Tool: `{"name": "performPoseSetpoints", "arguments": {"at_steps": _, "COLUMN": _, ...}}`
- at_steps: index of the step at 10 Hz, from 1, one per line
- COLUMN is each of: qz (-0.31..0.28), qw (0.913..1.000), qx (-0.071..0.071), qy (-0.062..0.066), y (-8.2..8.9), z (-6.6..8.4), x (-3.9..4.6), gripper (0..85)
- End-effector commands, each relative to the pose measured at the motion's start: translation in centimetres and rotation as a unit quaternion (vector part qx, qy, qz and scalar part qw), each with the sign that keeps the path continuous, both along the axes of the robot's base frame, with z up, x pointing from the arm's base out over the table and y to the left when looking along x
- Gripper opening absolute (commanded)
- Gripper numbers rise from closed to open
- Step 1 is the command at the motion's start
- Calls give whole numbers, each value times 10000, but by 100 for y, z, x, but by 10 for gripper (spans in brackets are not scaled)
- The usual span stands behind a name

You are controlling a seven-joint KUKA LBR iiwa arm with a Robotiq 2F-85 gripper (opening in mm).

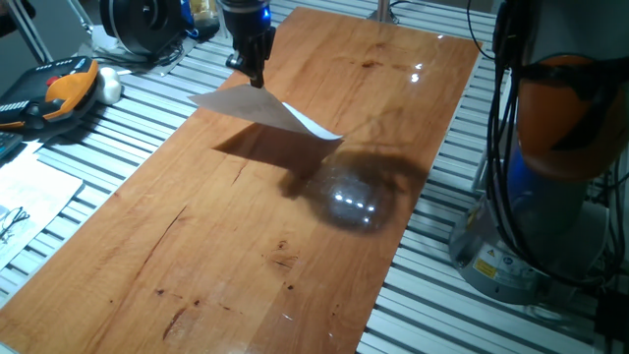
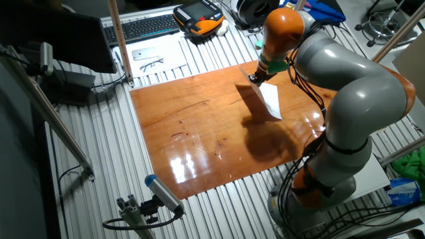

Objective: Flip over and spread out the paper that is laid flat on the table

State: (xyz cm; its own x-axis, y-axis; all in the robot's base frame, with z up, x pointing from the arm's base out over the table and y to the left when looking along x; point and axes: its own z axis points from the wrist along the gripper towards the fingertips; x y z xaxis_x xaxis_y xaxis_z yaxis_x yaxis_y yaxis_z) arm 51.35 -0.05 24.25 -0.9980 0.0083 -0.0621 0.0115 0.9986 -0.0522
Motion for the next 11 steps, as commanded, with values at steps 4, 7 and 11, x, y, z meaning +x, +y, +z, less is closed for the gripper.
{"name": "performPoseSetpoints", "arguments": {"at_steps": 4, "qz": -40, "qw": 9999, "qx": 16, "qy": -134, "y": -2, "z": -1, "x": 0, "gripper": 0}}
{"name": "performPoseSetpoints", "arguments": {"at_steps": 7, "qz": -351, "qw": 9979, "qx": 501, "qy": -194, "y": -2, "z": -1, "x": 0, "gripper": 0}}
{"name": "performPoseSetpoints", "arguments": {"at_steps": 11, "qz": -530, "qw": 9985, "qx": 165, "qy": 24, "y": -2, "z": -1, "x": 0, "gripper": 0}}
